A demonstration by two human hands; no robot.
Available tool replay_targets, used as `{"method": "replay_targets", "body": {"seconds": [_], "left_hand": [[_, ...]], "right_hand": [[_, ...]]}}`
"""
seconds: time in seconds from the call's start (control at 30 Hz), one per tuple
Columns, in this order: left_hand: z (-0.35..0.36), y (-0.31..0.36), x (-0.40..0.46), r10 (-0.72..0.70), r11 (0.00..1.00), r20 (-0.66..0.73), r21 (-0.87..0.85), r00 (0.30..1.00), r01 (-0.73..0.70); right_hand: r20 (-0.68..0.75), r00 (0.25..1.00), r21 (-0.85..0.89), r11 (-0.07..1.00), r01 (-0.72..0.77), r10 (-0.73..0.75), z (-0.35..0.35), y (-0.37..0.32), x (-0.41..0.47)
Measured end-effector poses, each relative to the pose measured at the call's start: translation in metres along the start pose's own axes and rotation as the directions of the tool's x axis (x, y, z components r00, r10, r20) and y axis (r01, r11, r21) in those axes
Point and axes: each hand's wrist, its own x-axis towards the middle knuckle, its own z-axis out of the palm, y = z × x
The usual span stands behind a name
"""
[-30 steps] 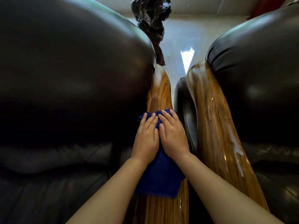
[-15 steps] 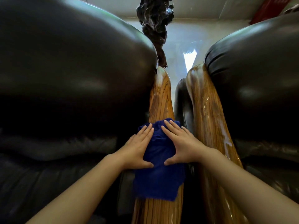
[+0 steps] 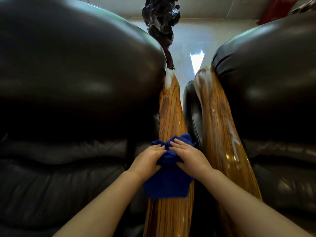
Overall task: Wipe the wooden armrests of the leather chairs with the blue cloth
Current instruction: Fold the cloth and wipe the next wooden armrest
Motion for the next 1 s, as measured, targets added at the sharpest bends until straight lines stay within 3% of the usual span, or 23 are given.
{"method": "replay_targets", "body": {"seconds": [0.1, 0.2, 0.3, 0.37, 0.43, 0.53, 0.83, 1.0], "left_hand": [[-0.004, 0.004, -0.017, 0.03, 0.999, 0.072, -0.033, 0.997, -0.028], [-0.015, 0.007, -0.026, -0.021, 0.995, 0.244, -0.091, 0.97, 0.045], [-0.027, 0.009, -0.033, -0.082, 0.972, 0.488, -0.154, 0.869, 0.178], [-0.032, 0.01, -0.038, -0.105, 0.943, 0.56, -0.207, 0.822, 0.261], [-0.038, 0.012, -0.042, -0.113, 0.911, 0.548, -0.276, 0.828, 0.307], [-0.051, 0.017, -0.042, -0.075, 0.896, 0.51, -0.342, 0.857, 0.282], [-0.142, 0.073, -0.033, -0.071, 0.846, 0.393, -0.464, 0.917, 0.264], [-0.204, 0.123, -0.038, -0.07, 0.873, 0.29, -0.445, 0.955, 0.199]], "right_hand": [[0.076, 0.997, -0.003, 1.0, 0.011, -0.011, 0.0, -0.006, -0.015], [0.202, 0.979, 0.031, 0.999, 0.006, -0.012, -0.004, -0.016, -0.024], [0.372, 0.928, 0.148, 0.987, -0.065, 0.005, -0.01, -0.025, -0.027], [0.481, 0.876, 0.267, 0.945, -0.189, 0.04, -0.013, -0.025, -0.03], [0.512, 0.856, 0.331, 0.902, -0.277, 0.075, -0.019, -0.021, -0.036], [0.476, 0.874, 0.355, 0.887, -0.295, 0.1, -0.034, -0.015, -0.042], [0.305, 0.95, 0.462, 0.863, -0.203, 0.06, -0.156, -0.025, -0.048], [0.184, 0.983, 0.502, 0.859, -0.101, 0.009, -0.234, -0.041, -0.071]]}}
